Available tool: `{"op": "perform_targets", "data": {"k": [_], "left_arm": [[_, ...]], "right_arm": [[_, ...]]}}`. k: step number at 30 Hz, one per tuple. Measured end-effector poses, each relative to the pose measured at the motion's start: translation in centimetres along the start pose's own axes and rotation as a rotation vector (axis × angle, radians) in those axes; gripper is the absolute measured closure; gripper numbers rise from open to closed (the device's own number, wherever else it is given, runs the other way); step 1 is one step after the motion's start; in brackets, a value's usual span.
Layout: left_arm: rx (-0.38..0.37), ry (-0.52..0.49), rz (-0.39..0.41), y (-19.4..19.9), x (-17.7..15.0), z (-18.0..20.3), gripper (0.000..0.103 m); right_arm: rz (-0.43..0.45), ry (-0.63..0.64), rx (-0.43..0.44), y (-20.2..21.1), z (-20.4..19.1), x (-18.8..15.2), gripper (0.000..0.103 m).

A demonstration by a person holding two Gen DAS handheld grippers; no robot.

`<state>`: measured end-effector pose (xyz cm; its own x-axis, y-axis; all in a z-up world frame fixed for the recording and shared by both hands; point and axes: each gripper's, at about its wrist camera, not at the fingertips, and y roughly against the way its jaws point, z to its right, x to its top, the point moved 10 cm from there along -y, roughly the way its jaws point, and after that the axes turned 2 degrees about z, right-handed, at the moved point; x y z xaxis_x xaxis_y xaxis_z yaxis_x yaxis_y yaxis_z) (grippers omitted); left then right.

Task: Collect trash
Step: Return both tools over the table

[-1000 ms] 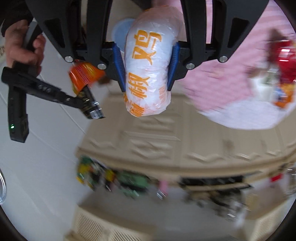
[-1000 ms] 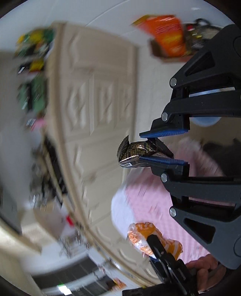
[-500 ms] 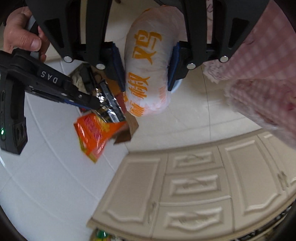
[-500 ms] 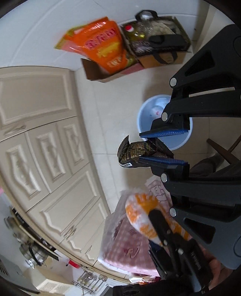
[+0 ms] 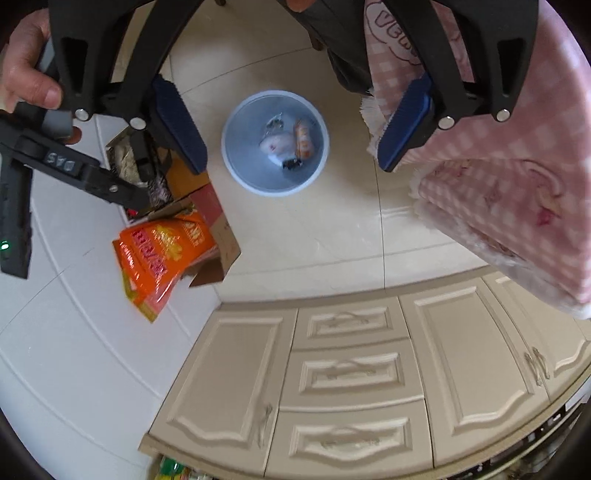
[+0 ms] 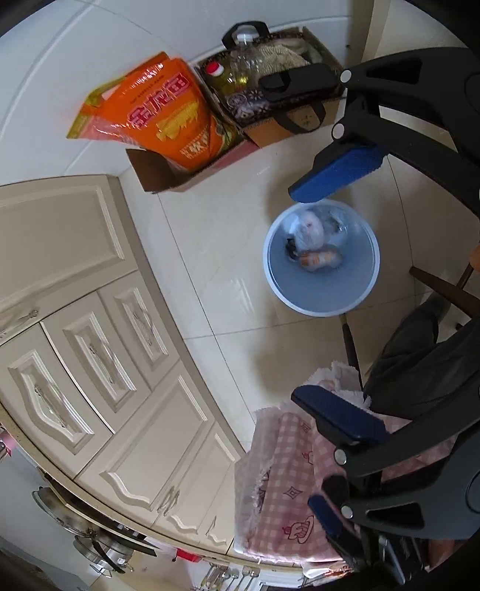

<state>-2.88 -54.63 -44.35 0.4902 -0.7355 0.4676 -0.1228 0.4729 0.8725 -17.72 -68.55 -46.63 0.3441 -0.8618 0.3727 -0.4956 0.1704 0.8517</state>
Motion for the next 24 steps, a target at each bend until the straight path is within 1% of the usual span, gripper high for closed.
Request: {"op": "perform_targets", "data": {"k": [3,7,10,14,17,21,24], "left_arm": [[0.004,-0.004,0.046,2.0,0.7,-0.2,0.012],[-0.01,0.003,0.097,5.0,1.3,-0.2,0.012],[-0.017,0.001,0.152,7.9,1.9,-0.3,0.012],[-0.025,-0.013,0.206,11.0,2.5,-0.3,0.012],[-0.023,-0.014,0.253,13.4,2.9,-0.8,0.011],[-0.021,0.013,0.314,16.8,3.2,-2.2,0.011],[-0.007,0.038,0.371,19.9,3.2,-3.8,0.011]], "right_arm": [[0.015,0.01,0.001,0.9,-0.8,0.3,0.006],[0.041,0.032,0.007,2.4,-2.2,0.7,0.006],[0.072,0.057,0.014,4.0,-3.8,1.3,0.006],[0.113,0.087,0.022,6.1,-6.1,2.2,0.006],[0.144,0.116,0.034,7.9,-8.2,2.6,0.006],[0.184,0.163,0.068,10.3,-11.7,3.0,0.006],[0.221,0.214,0.107,12.4,-15.5,3.2,0.006]]}}
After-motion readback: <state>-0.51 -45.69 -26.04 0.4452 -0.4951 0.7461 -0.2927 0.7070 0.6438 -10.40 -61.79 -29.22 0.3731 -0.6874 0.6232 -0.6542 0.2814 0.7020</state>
